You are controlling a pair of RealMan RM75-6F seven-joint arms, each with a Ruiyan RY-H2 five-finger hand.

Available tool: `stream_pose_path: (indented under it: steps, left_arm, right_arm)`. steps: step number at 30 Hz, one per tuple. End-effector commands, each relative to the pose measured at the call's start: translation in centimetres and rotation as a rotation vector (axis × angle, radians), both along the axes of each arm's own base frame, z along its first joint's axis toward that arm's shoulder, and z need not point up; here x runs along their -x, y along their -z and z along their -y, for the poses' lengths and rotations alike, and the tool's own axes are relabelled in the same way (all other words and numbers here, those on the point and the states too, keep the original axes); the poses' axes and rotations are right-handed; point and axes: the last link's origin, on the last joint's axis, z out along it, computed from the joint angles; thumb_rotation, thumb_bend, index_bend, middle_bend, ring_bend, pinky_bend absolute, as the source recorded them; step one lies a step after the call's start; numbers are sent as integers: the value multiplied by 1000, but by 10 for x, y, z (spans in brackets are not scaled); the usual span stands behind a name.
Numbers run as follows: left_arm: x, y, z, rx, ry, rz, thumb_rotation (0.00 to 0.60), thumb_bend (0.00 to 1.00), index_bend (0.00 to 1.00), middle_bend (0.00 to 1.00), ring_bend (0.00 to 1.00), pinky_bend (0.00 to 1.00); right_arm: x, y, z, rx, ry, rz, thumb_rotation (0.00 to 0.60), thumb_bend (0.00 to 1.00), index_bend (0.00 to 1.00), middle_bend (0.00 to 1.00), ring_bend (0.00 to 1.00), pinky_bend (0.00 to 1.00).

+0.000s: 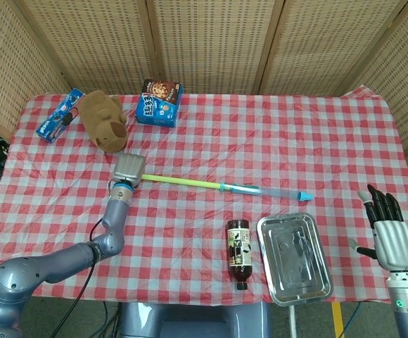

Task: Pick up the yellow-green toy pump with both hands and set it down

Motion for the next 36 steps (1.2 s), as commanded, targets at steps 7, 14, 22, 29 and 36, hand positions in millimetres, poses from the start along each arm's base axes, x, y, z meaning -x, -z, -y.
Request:
stream_pose_path:
  steps: [7,14,22,29,36]
  left_arm:
    - [-1,9,-1,13,2,-12,600,329,462,814,754,669]
    - [2,12,0,19,2,-38,600,330,480,814,754,670]
    - [4,7,1,5,-6,-32,600,543,668,825,764,670]
    - [2,-3,6,-29,11,13,600,608,807,870,799,686]
    - [-6,-26,21,-71,38,108,600,637,854,888,822,717]
  right_arm:
    - [0,-1,0,-1,0,10,600,71,27,0,0,0]
    - [-1,-2,0,1,-8,18,600,71,26,0,0,0]
    - [-2,-1,-2,-3,-17,23,600,71,32,0,0,0]
    - [-4,-1,-3,-4,-26,25,600,71,36,0,0,0]
    - [-8,-1,-5,-7,-39,20,600,72,39,0,0,0]
